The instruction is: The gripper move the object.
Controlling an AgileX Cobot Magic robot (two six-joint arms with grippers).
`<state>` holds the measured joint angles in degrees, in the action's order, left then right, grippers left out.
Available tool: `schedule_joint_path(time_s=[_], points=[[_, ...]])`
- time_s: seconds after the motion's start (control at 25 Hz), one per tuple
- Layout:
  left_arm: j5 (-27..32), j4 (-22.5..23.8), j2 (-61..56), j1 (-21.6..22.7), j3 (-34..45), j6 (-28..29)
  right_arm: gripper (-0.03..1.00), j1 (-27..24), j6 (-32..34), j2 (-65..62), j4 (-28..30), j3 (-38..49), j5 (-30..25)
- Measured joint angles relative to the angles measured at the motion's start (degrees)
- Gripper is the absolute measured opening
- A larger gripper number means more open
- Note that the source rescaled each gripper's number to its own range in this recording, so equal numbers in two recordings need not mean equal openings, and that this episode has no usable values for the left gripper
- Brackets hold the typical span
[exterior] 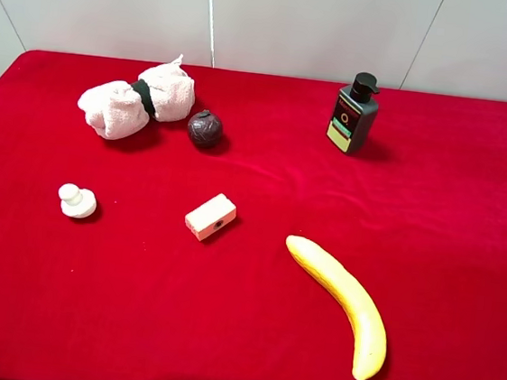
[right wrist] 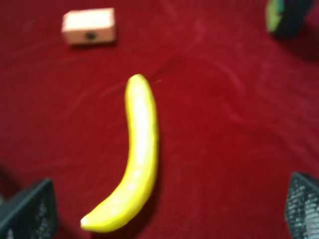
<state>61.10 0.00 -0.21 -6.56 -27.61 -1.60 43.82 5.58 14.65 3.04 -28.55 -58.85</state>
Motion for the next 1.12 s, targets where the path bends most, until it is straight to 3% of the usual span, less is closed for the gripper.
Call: schedule_joint_path(time_s=[0.6, 0.84, 1.12], points=[[0.0, 0.0, 0.0, 0.0, 0.0, 0.0, 1.00, -26.6, -3.3, -2.8, -2.3, 0.1, 0.2], [0.0, 0.0, 0.0, 0.0, 0.0, 0.0, 1.00, -32.0, -3.8, -2.8, -2.4, 0.1, 0.2], [0.0, 0.0, 0.0, 0.0, 0.0, 0.0, 1.00, -33.8, -3.5, -11.7, -2.2, 0.1, 0.4]])
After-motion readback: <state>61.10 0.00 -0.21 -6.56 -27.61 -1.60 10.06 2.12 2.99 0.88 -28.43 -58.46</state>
